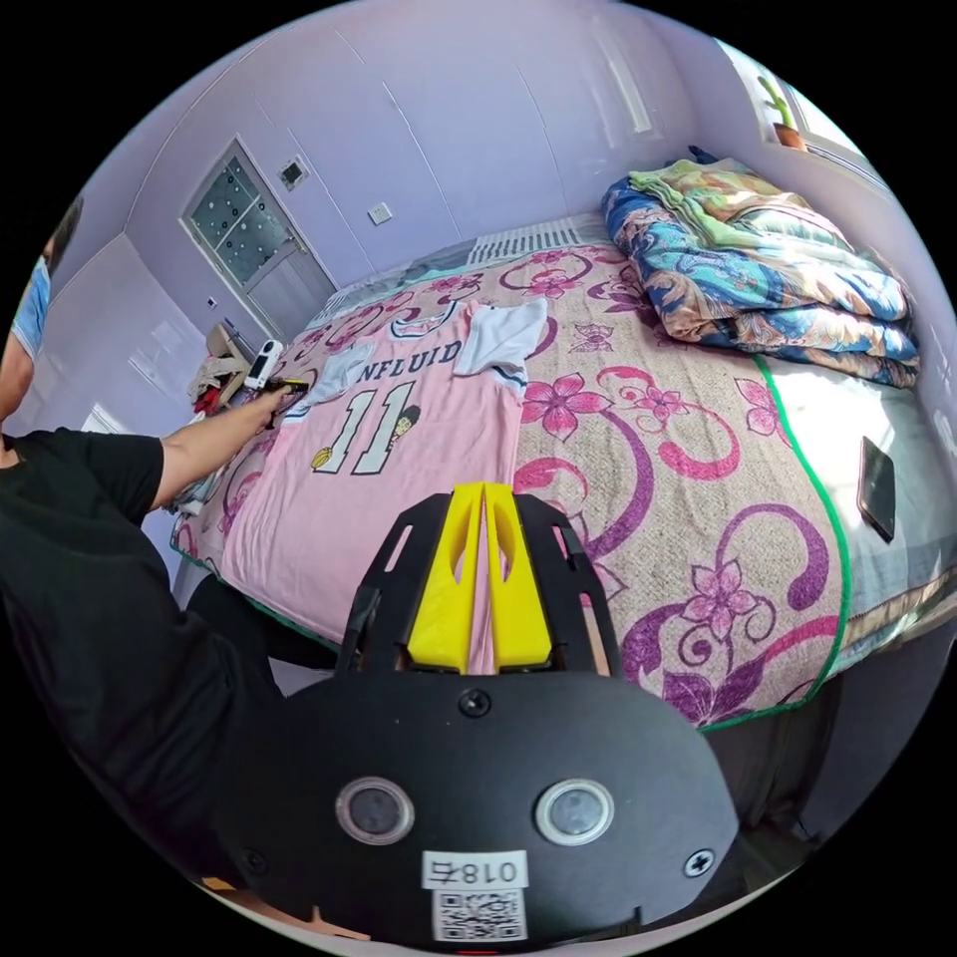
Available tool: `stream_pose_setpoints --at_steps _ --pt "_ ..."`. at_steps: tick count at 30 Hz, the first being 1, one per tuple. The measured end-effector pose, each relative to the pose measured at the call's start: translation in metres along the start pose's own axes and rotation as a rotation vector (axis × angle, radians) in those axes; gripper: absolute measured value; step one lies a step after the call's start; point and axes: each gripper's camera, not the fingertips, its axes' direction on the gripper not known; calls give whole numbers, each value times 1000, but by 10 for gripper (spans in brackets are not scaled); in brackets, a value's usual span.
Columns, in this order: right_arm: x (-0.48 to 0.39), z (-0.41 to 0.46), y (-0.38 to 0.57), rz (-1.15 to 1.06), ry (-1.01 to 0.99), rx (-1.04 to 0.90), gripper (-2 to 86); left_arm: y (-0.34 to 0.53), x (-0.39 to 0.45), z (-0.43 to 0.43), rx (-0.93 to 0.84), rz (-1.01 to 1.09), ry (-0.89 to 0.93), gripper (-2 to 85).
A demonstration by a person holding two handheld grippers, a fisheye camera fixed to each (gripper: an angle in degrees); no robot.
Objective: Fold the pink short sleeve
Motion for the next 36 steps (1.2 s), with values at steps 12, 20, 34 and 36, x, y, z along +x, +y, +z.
stream_pose_setpoints --at_steps 12,20,34,36 --pt "-6 20 -5 -11 -78 -2 0 138 -13 19 133 49 285 -10" --pt "-1 18 15 15 -92 -36 9 225 -82 -5 261 -164 429 -10" --pt "-24 85 76 -155 27 -354 13 478 -86 -5 243 -223 978 -7" --pt "-31 69 81 -163 77 -271 29 489 -91 -8 238 -213 936 -4"
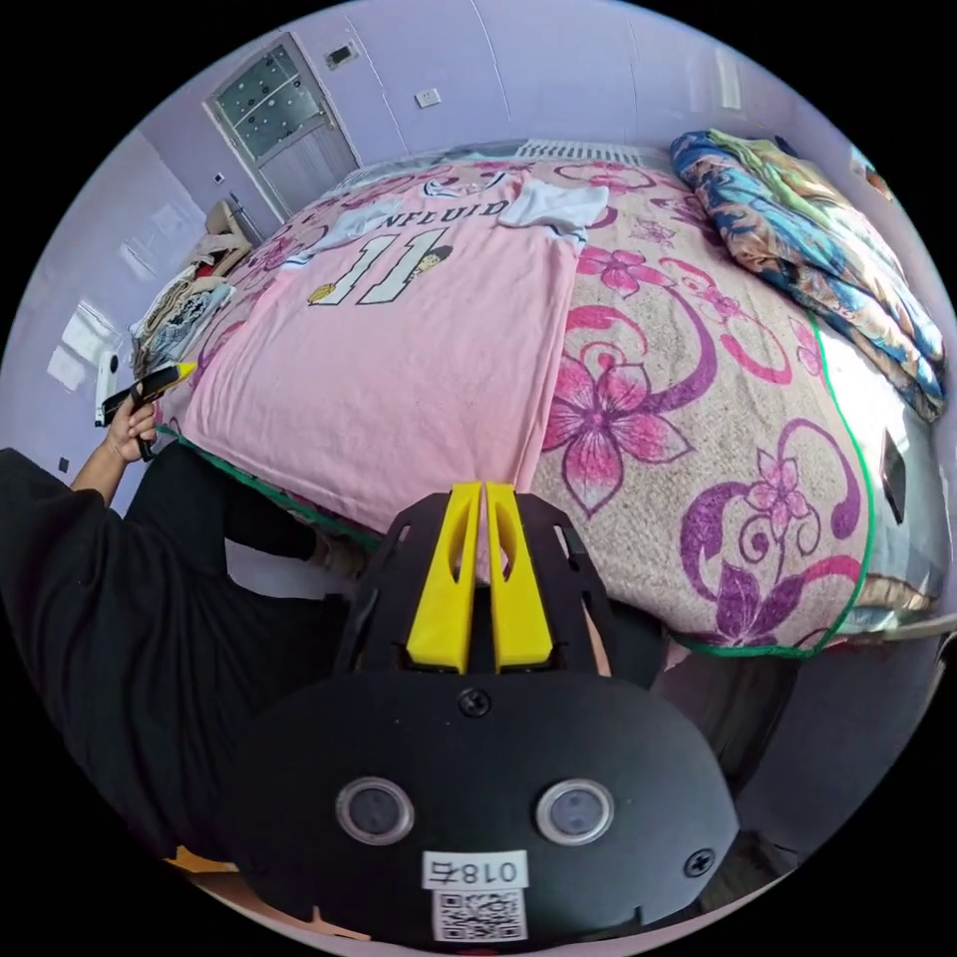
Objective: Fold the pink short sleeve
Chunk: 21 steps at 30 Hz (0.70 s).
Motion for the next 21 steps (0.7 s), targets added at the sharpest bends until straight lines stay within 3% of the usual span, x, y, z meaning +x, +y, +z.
stream_pose_setpoints --at_steps 4,7,9,21 --pt "8 -12 12 93 33 60 80 12 -2 -15 -56 31 -145 55" --pt "30 1 18 167 -101 -2 112 19 -14 -2 -193 24 -176 108" --pt "42 8 21 207 -175 1 115 24 -17 7 -245 35 -199 112" --pt "27 17 13 120 -164 -75 135 38 20 39 -362 174 -331 82"
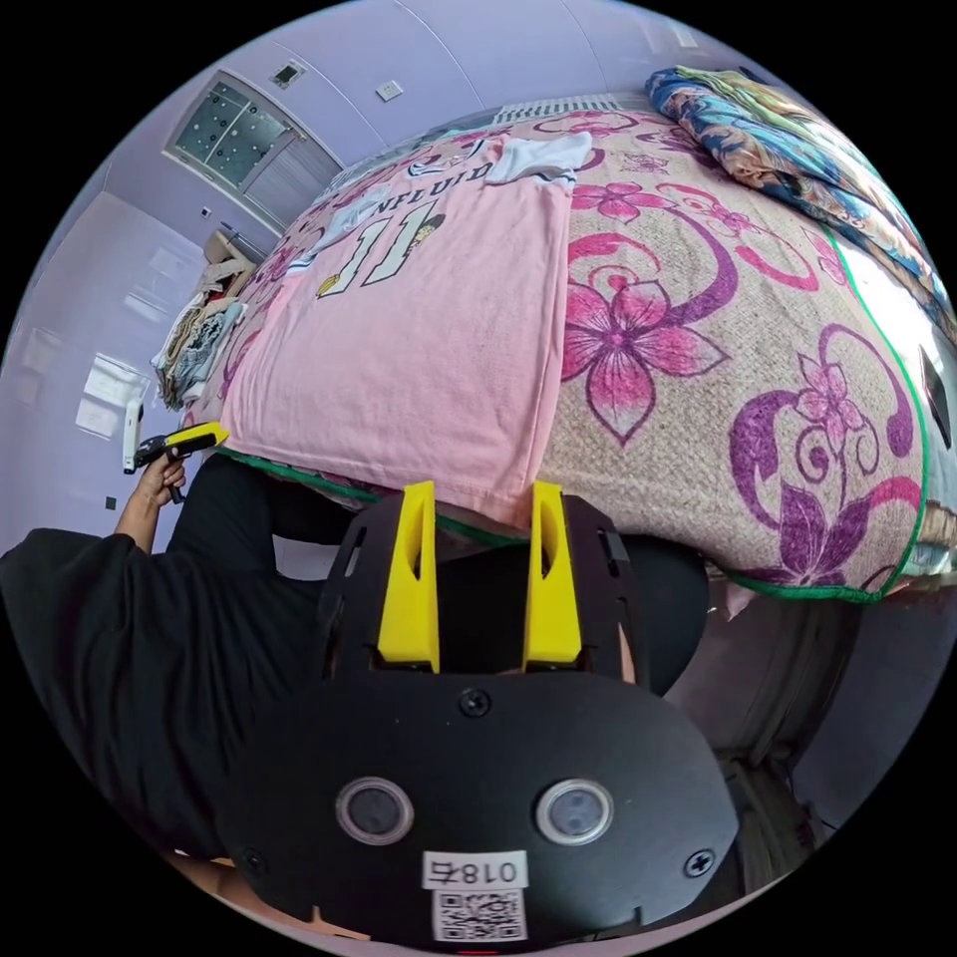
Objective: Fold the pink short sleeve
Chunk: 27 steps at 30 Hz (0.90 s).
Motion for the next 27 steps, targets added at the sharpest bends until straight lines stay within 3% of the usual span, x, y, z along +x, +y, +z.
stream_pose_setpoints --at_steps 4,13,17,20,27 --pt "0 2 -2 -2 21 -7 128 -1 -9 6 -15 -69 -32 13" --pt "24 0 -4 31 -40 -21 112 0 -34 16 -30 -65 34 39" --pt "40 1 -14 77 -67 -33 37 -4 -46 22 -59 -57 47 8" --pt "60 -5 -16 132 -165 -19 16 -3 -60 19 -45 -28 119 -4" --pt "91 -48 -10 133 -467 157 5 28 -128 -21 253 -88 520 -9"
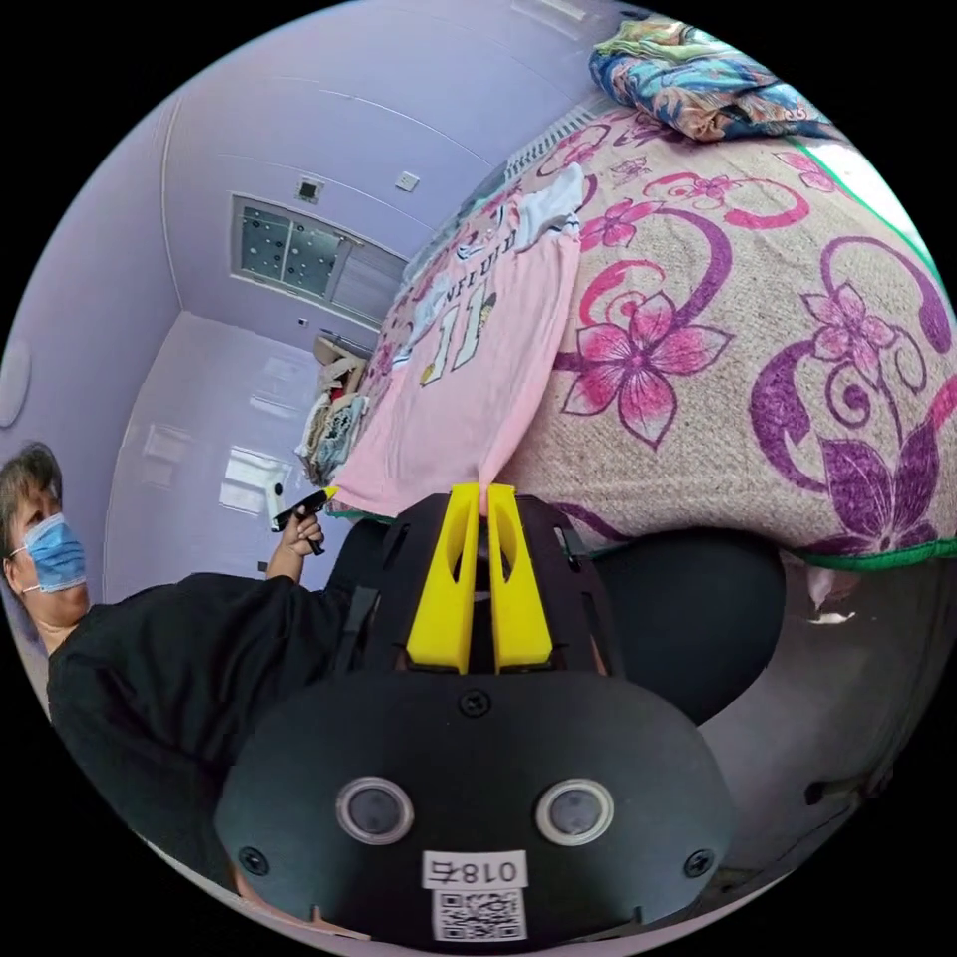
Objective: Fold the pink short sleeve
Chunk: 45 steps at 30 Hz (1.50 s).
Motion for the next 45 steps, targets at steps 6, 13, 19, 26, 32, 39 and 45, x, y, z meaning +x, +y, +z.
stream_pose_setpoints --at_steps 6,13,19,26,32,39,45 --pt "-10 -39 0 -55 -110 101 4 28 -27 -50 179 -37 160 -10" --pt "-16 -75 17 -44 -130 111 4 81 -29 -79 198 -76 249 -9" --pt "-17 -91 24 41 -116 79 4 91 -31 -88 173 -146 278 -9" --pt "-6 -73 -106 -15 -247 204 4 -37 -79 -84 328 -144 369 -10" --pt "9 -36 -285 -39 -280 310 5 -210 -144 -50 416 -185 399 -9" --pt "85 62 -457 176 -234 335 7 -351 -228 38 411 -422 407 -10" --pt "107 108 -520 268 -217 310 21 -404 -255 71 365 -509 363 -4"
